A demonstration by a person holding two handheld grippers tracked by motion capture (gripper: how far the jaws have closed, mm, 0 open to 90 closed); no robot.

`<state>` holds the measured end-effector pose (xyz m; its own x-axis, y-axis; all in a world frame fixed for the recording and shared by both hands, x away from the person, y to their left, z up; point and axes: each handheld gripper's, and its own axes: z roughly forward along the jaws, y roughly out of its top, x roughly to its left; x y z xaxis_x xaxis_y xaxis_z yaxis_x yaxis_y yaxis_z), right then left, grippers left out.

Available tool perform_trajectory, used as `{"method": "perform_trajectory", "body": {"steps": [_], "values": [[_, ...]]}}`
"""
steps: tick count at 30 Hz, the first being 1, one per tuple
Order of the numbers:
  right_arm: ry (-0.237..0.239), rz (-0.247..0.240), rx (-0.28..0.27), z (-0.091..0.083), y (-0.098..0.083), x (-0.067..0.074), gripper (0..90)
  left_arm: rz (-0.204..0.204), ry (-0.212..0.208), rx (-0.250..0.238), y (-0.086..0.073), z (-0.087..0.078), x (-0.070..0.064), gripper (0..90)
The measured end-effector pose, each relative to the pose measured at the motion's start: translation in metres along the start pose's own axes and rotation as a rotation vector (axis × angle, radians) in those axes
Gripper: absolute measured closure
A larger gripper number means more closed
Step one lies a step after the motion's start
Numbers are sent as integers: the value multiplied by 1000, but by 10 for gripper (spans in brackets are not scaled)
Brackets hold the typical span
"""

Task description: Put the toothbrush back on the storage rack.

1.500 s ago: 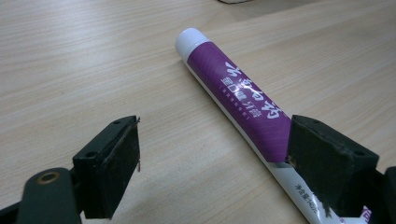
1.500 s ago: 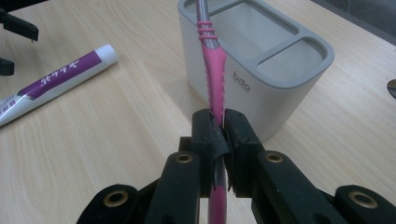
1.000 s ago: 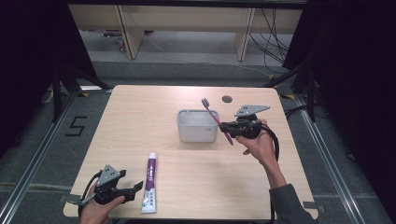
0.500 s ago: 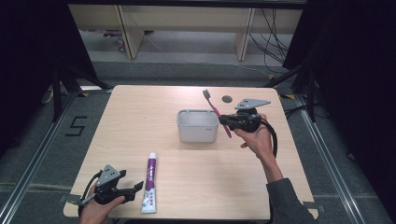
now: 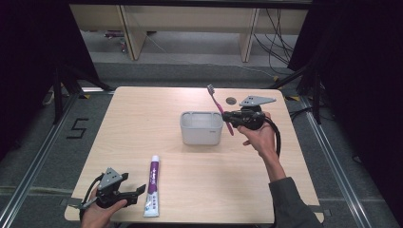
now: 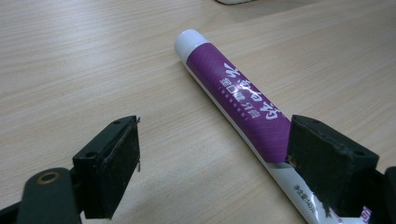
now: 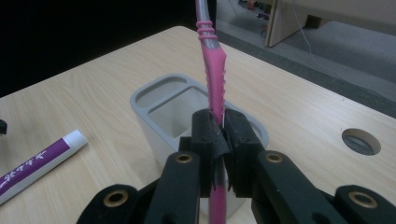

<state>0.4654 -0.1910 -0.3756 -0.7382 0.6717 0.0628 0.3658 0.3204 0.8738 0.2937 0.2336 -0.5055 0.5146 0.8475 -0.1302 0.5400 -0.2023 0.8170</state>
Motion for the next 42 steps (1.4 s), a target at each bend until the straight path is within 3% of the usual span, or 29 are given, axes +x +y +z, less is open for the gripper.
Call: {"method": "perform_trajectory", "body": {"steps": [9, 18, 20, 22, 23, 24, 25, 27, 29, 30, 34, 35, 40, 42], "values": [[-3, 28, -27, 3, 6, -3, 837, 0, 0, -4, 0, 0, 0, 168], [-8, 21, -60, 11, 13, -4, 837, 0, -2, -3, 0, 0, 0, 168], [-9, 42, -62, 13, 13, -4, 837, 0, -2, -4, 0, 0, 0, 168], [-14, 40, -70, 15, 14, -3, 837, 0, -3, -2, 0, 0, 0, 168], [-16, 14, -78, 16, 16, -5, 837, -7, -3, -5, 0, 0, -1, 168], [-21, 41, -77, 17, 16, -3, 837, -7, -4, -5, 0, 0, -1, 168], [-12, 22, -73, 17, 18, -4, 837, -2, -4, -1, 0, 0, -1, 168], [-11, 32, -79, 20, 20, -4, 837, -1, -5, -1, 0, 0, -1, 168], [-19, 0, -100, 23, 22, -5, 837, -8, -3, -6, 0, 0, -1, 168], [-13, 27, -91, 23, 23, -4, 837, -8, -3, -6, 0, 0, -1, 168], [-39, 6, -109, 28, 24, -5, 837, -7, -6, -10, 0, 0, -1, 168], [-18, 38, -95, 29, 24, -4, 837, -7, -6, -10, 0, 0, -1, 168], [-22, 56, -95, 35, 22, -6, 837, -7, -5, -6, 0, 0, -1, 168], [-30, 36, -110, 38, 22, -9, 837, -9, -7, -7, 0, 0, -1, 168]]}}
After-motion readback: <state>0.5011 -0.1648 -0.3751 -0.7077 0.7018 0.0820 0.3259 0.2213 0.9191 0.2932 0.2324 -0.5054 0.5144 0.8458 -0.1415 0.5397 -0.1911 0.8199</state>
